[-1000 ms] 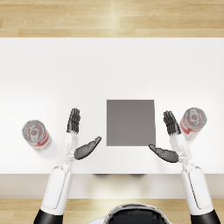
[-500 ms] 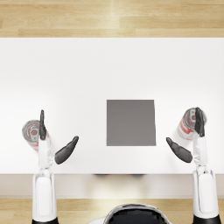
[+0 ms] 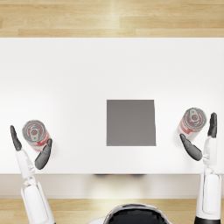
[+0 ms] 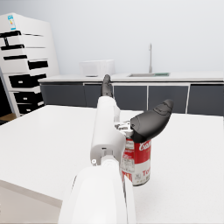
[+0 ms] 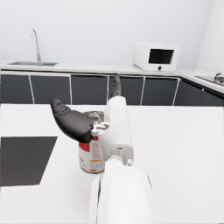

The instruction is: Pick up the red can on the left and place it in the middle, then pick up the red can on the right and place it on top of the can in the middle

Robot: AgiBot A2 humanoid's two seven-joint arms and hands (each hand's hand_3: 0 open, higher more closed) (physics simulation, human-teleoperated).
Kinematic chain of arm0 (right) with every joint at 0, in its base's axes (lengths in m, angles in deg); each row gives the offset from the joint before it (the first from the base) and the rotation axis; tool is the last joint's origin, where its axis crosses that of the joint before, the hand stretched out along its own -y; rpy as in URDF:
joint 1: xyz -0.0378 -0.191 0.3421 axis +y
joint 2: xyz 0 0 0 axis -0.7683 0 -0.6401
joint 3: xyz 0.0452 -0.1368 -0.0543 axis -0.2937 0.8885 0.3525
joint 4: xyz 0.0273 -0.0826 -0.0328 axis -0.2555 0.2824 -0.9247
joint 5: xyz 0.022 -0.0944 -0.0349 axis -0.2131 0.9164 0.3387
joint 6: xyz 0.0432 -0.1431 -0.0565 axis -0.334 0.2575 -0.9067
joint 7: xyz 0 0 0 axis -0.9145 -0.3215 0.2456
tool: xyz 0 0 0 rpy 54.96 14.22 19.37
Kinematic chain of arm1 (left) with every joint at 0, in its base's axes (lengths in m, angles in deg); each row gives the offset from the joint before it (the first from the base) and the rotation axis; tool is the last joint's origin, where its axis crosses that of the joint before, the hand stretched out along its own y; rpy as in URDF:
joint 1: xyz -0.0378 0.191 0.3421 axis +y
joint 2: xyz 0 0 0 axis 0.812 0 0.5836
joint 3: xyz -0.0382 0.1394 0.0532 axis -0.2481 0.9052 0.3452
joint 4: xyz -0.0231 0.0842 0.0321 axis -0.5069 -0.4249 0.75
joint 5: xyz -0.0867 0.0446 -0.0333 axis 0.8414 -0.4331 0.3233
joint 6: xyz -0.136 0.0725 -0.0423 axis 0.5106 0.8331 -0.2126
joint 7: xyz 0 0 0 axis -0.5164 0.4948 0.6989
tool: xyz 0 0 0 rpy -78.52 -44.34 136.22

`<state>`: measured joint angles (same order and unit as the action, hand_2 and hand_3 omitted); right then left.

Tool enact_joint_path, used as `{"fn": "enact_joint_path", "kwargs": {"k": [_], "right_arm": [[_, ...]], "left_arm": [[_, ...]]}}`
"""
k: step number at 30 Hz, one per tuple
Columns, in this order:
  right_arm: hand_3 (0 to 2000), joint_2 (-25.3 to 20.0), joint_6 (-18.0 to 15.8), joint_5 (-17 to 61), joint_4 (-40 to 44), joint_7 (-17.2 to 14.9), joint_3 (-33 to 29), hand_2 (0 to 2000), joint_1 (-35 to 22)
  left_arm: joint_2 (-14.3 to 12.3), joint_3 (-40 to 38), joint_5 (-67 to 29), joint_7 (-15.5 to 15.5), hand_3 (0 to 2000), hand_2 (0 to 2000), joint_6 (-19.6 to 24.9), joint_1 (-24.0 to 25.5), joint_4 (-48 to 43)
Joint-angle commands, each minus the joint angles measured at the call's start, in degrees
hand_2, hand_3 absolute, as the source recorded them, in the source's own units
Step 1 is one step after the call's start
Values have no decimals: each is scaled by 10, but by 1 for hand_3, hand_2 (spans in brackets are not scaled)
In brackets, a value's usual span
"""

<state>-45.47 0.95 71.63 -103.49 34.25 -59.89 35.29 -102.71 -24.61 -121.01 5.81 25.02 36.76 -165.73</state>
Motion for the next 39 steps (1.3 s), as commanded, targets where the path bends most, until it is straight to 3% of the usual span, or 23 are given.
{"fn": "enact_joint_path", "kwargs": {"k": [1, 8, 27, 33, 34, 35, 37, 38, 39], "right_arm": [[0, -1, 0, 0, 62, 0, 4, 0, -3], [0, -8, 0, 0, 151, 0, 7, 0, -22], [0, -31, -8, 0, 358, 1, 34, 0, -140], [0, -39, -11, 0, 363, 0, 41, 0, -150], [327, -40, -12, 0, 355, 0, 39, 1361, -148], [653, -40, -26, 0, 349, 0, 34, 2000, -143], [1307, -42, -38, 0, 331, 0, 33, 2000, -136], [1520, -42, -32, 0, 320, 1, 32, 2000, -133], [1520, -44, -28, 0, 314, 2, 30, 2000, -133]], "left_arm": [[-6, 6, 0, 0, 0, 0, 0, 9, 47], [-4, 15, 0, 0, 0, 0, 0, -3, 103], [11, 55, 0, 0, 0, 0, -1, -98, 312], [11, 54, 0, 0, 0, 0, 0, -111, 329], [10, 51, 0, 0, 327, 1361, 0, -110, 330], [10, 47, 0, 1, 653, 2000, 9, -108, 322], [8, 48, 0, 0, 1307, 2000, 26, -107, 313], [8, 49, 0, 1, 1520, 2000, 25, -111, 314], [8, 52, 0, 2, 1520, 2000, 22, -112, 311]]}}
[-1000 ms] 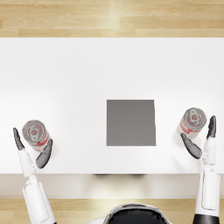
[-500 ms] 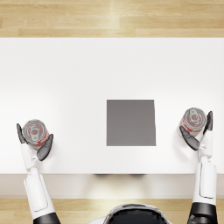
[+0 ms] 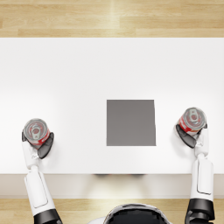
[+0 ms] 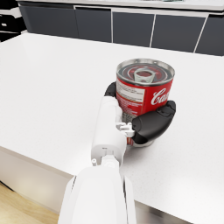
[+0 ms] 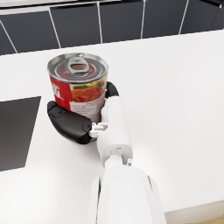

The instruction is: Pick up the red can on the left and place it in the middle, then pick up the red can on the right and place it on top of the can in the middle

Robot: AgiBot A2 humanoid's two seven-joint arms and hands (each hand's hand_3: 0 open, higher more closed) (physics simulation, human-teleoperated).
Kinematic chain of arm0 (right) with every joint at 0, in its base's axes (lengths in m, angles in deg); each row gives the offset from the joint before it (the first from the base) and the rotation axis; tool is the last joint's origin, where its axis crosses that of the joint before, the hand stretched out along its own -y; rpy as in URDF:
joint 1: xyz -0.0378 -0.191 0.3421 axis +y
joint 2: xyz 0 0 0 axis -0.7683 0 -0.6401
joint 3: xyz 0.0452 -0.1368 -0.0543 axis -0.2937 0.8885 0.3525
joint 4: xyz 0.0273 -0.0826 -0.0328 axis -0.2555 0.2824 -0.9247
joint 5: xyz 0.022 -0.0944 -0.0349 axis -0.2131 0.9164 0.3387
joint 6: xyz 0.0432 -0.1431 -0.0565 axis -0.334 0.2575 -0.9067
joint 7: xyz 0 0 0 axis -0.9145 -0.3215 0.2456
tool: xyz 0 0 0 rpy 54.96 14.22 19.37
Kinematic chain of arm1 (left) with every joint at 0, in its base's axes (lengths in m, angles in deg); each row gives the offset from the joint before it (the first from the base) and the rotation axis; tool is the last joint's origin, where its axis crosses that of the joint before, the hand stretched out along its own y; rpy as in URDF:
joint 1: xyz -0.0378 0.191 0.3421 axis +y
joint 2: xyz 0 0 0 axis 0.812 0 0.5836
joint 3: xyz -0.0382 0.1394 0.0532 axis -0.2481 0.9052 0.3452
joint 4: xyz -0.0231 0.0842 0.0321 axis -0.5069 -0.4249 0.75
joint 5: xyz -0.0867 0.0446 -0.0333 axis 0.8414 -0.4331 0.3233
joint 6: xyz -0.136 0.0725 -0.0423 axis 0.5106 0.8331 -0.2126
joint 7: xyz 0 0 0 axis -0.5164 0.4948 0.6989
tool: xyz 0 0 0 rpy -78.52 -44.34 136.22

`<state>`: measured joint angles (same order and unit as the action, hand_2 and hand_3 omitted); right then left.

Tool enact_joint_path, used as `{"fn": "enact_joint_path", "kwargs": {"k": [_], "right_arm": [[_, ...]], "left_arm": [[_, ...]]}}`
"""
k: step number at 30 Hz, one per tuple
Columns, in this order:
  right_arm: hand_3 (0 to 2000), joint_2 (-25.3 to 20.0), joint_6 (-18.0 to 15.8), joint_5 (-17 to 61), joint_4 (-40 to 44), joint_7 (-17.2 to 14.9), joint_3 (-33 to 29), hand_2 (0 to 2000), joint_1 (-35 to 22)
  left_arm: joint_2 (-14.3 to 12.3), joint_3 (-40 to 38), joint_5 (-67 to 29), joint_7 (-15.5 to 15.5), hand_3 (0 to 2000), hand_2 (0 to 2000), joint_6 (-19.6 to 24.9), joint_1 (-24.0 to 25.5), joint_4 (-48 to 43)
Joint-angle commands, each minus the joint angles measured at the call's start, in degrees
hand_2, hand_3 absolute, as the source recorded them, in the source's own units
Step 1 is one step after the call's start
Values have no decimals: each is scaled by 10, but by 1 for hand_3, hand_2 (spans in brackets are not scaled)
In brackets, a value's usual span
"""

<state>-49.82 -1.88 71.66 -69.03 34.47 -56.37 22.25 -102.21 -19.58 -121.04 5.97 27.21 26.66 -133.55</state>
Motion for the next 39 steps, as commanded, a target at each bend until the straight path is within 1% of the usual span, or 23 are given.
{"fn": "enact_joint_path", "kwargs": {"k": [1, 5, 6, 9, 11, 14, 18, 21, 22, 27, 28, 29, 30, 31, 32, 33, 34, 35, 36, 37, 38, 39], "right_arm": [[1520, -1, 0, 0, -51, 1, -6, 2000, 1], [1520, -5, -11, 0, -133, 2, 3, 2000, 7], [1520, -6, -14, 0, -160, 2, 10, 2000, 9], [1520, -8, -21, 0, -204, 2, 27, 2000, 3], [1520, -10, -26, 0, -217, 3, 38, 2000, -5], [1520, -14, -31, 0, -258, 2, 48, 2000, -18], [1520, -20, -35, 0, -300, 3, 61, 2000, -40], [1520, -25, -40, 0, -301, 3, 61, 2000, -52], [1520, -26, -42, 0, -301, 3, 61, 2000, -52], [1520, -31, -42, 0, -306, 2, 71, 2000, -56], [1520, -32, -41, 0, -306, 2, 70, 2000, -56], [1520, -33, -41, 0, -308, 2, 71, 2000, -59], [1520, -34, -41, 0, -309, 2, 73, 2000, -60], [1520, -35, -41, 0, -309, 2, 72, 2000, -61], [1520, -36, -42, 0, -310, 2, 73, 2000, -63], [1520, -37, -43, 0, -311, 2, 74, 2000, -63], [1520, -38, -43, 0, -311, 2, 76, 2000, -63], [1520, -39, -43, 0, -312, 2, 77, 2000, -64], [1520, -40, -42, 0, -312, 2, 81, 2000, -64], [1520, -42, -43, 0, -314, 2, 81, 2000, -67], [1520, -43, -43, 0, -316, 2, 84, 2000, -70], [1520, -44, -43, 0, -320, 2, 85, 2000, -70]], "left_arm": [[2, 5, 0, 0, 1520, 2000, 0, -12, -19], [0, 44, 0, 0, 1520, 2000, 2, -10, -96], [0, 65, 0, 1, 1520, 2000, 2, -14, -115], [-1, 136, 0, 1, 1520, 2000, 6, -31, -176], [-7, 190, 0, 2, 1520, 2000, 7, -53, -185], [-28, 259, 0, 2, 1520, 2000, 8, -96, -165], [-69, 326, 0, 2, 1520, 2000, 10, -162, -103], [-93, 360, 0, 2, 1520, 2000, 10, -194, -57], [-95, 373, 0, 2, 1520, 2000, 10, -203, -40], [-125, 435, 0, 2, 1520, 2000, 11, -245, 56], [-128, 446, 0, 2, 1520, 2000, 11, -247, 67], [-93, 516, 0, 2, 1520, 2000, 12, -275, 84], [-125, 468, 0, 2, 1520, 2000, 11, -259, 93], [-126, 470, 0, 1, 1520, 2000, 11, -260, 105], [-104, 523, 25, 1, 1520, 2000, 11, -280, 115], [-127, 488, 50, 1, 1520, 2000, 11, -270, 126], [-128, 486, 68, 1, 1520, 2000, 12, -270, 134], [-106, 529, 81, 1, 1520, 2000, 12, -287, 146], [-126, 491, 91, 2, 1520, 2000, 12, -276, 154], [-128, 491, 97, 1, 1520, 2000, 13, -278, 163], [-111, 535, 102, 1, 1520, 2000, 13, -294, 175], [-129, 510, 106, 2, 1520, 2000, 13, -285, 190]]}}
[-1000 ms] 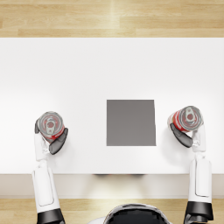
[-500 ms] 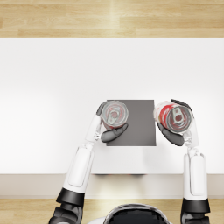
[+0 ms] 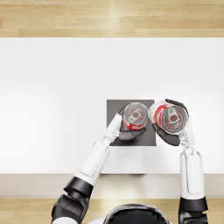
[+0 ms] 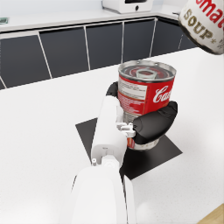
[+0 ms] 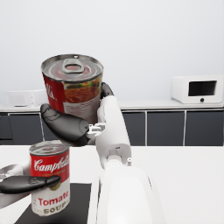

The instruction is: Pick up the red can on the left and place it in the middle, then pick up the red can on the right and place it on top of the can in the middle

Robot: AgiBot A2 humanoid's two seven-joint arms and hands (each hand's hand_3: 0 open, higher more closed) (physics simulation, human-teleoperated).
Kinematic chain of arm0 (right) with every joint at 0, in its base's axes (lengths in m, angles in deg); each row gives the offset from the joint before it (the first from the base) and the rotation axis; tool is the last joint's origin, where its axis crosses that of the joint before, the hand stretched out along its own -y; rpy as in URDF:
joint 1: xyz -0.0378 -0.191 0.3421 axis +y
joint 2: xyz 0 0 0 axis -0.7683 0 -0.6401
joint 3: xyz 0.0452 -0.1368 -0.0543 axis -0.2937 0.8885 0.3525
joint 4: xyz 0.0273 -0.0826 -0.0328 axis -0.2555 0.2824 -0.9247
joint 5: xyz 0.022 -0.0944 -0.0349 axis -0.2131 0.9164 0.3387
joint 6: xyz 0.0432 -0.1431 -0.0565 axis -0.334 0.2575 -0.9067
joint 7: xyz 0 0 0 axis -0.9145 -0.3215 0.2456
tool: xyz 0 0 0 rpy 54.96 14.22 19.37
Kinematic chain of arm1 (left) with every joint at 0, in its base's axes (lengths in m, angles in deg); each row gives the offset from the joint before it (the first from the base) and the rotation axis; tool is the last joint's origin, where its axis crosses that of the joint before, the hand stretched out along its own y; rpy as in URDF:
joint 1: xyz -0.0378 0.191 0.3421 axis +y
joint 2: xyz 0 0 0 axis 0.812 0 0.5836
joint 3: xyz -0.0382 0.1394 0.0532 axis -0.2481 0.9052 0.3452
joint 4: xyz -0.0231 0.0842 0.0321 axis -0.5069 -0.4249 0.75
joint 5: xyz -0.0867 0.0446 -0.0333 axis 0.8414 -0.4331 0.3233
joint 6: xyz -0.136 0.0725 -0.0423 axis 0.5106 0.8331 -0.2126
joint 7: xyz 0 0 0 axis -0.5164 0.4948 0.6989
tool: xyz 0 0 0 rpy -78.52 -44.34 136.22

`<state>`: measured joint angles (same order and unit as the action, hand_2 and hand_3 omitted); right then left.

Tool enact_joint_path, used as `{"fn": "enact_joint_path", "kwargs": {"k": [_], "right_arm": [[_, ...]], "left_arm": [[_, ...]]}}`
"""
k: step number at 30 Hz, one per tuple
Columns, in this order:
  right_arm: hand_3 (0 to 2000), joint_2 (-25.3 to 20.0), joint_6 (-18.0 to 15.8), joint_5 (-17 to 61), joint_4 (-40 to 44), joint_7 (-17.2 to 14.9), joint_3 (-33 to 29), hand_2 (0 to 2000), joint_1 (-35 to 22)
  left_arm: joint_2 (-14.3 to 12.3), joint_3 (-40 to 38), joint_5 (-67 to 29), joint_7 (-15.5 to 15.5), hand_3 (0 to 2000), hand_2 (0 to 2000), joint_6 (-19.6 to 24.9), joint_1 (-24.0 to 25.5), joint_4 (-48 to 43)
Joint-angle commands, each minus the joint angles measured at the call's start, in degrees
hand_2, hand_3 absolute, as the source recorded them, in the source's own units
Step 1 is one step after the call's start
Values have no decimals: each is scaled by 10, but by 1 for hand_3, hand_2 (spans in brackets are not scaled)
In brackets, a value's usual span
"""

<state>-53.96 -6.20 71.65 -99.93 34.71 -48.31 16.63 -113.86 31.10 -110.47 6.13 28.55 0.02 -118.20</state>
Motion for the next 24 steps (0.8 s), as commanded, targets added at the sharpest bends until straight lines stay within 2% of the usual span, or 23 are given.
{"fn": "enact_joint_path", "kwargs": {"k": [1, 4, 5, 6, 9, 11, 12, 14, 15, 16, 18, 19, 23, 24], "right_arm": [[1520, -4, -1, 0, -15, 0, 3, 2000, -15], [1520, -6, -4, 0, -20, 0, 5, 2000, -16], [1520, -7, -6, 0, -24, 0, 6, 2000, -15], [1520, -8, -8, 0, -28, 0, 7, 2000, -16], [1520, -13, -8, 0, -40, 0, 15, 2000, -25], [1520, -16, -9, 0, -50, 1, 18, 2000, -34], [1520, -18, -10, 0, -57, 1, 19, 2000, -34], [1520, -22, -13, 0, -63, 1, 24, 2000, -44], [1520, -23, -14, 0, -60, 1, 28, 2000, -46], [1520, -26, -16, 0, -61, 1, 33, 2000, -50], [1520, -30, -18, 0, -59, 1, 39, 2000, -59], [1520, -33, -19, 0, -57, 1, 41, 2000, -64], [1520, -43, -26, 0, -44, 1, 48, 2000, -85], [1520, -45, -28, 0, -41, 1, 51, 2000, -89]], "left_arm": [[-2, 39, 2, 26, 1520, 2000, -1, -32, 49], [-3, 50, 6, 126, 1520, 2000, -1, -36, 80], [-12, 28, 7, 147, 1520, 2000, 0, -30, 92], [-4, 55, 7, 162, 1520, 2000, 1, -40, 105], [-11, 74, 8, 185, 1520, 2000, 3, -56, 155], [-11, 77, 8, 192, 1520, 2000, 4, -55, 157], [-7, 70, 8, 194, 1520, 2000, 5, -35, 141], [-10, 74, 8, 196, 1520, 2000, 5, -56, 156], [21, 171, 8, 197, 1193, 639, 6, -84, 150], [-4, 79, 9, 197, 867, 0, 3, -52, 136], [2, 77, 8, 196, 213, 0, -11, -40, 105], [8, 74, 8, 196, 0, 0, -19, -30, 77], [38, 42, 8, 194, 0, 0, -32, 17, -58], [47, 34, 8, 184, 0, 0, -33, 31, -95]]}}
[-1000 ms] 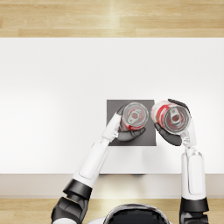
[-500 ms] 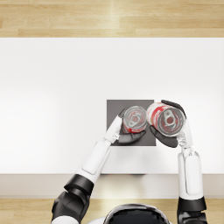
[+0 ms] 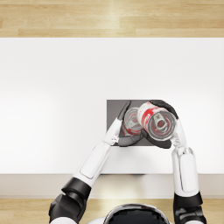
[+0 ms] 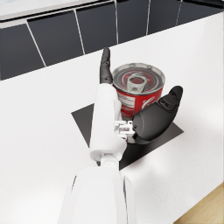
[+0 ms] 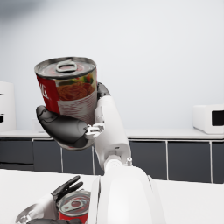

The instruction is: Pick up the red can on the left and place it in the middle, then pick up the red can on the right and place it on top of the can in the middle

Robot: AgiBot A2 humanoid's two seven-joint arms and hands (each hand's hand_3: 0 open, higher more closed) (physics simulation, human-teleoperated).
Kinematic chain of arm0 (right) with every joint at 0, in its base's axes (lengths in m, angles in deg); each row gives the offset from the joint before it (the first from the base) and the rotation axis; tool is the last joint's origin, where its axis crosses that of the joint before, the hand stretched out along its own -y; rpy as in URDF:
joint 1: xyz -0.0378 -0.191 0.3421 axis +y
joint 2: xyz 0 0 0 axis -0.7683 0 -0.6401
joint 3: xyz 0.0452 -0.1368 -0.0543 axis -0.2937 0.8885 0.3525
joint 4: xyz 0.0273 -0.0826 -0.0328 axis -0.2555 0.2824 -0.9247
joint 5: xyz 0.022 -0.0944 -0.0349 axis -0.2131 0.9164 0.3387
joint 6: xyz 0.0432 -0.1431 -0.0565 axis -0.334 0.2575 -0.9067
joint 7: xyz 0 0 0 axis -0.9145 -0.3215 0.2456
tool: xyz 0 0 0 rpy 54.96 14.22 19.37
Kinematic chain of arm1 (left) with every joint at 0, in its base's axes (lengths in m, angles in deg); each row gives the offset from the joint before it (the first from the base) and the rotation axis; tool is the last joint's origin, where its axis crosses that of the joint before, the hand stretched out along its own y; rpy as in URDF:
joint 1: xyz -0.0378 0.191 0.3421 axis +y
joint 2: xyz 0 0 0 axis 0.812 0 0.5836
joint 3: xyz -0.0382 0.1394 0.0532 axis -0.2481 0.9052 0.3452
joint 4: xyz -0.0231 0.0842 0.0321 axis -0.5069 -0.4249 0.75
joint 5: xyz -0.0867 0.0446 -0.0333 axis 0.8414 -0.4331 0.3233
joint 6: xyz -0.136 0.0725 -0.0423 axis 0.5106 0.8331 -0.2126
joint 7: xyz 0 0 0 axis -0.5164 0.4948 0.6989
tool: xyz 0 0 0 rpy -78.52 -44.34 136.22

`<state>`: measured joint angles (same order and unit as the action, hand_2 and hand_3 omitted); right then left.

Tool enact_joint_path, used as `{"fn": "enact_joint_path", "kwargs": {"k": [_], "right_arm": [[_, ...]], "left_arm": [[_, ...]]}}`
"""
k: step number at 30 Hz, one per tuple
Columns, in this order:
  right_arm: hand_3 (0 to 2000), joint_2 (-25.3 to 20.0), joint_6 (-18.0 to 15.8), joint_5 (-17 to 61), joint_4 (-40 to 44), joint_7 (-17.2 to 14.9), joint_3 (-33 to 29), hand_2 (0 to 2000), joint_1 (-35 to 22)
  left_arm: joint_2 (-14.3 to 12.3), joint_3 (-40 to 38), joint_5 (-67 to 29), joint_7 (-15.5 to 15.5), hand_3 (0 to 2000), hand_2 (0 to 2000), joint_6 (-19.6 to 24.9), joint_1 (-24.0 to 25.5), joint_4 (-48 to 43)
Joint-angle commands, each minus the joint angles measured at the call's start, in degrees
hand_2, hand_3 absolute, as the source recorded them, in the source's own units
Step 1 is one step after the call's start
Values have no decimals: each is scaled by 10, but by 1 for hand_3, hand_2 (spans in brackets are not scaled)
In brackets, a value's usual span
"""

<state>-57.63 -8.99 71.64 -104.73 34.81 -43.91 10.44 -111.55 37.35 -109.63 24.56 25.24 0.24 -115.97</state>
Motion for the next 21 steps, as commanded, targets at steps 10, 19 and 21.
{"fn": "enact_joint_path", "kwargs": {"k": [10, 19, 21], "right_arm": [[1520, -32, 95, 0, 68, -171, 56, 2000, -65], [1520, -40, 136, 0, 117, -199, 70, 2000, -62], [1520, -40, 134, 0, 122, -200, 68, 2000, -56]], "left_arm": [[122, -221, 0, -179, 0, 0, -2, 191, -398], [123, -244, 0, -187, 0, 0, -2, 222, -397], [119, -249, 0, -187, 0, 0, -2, 221, -402]]}}
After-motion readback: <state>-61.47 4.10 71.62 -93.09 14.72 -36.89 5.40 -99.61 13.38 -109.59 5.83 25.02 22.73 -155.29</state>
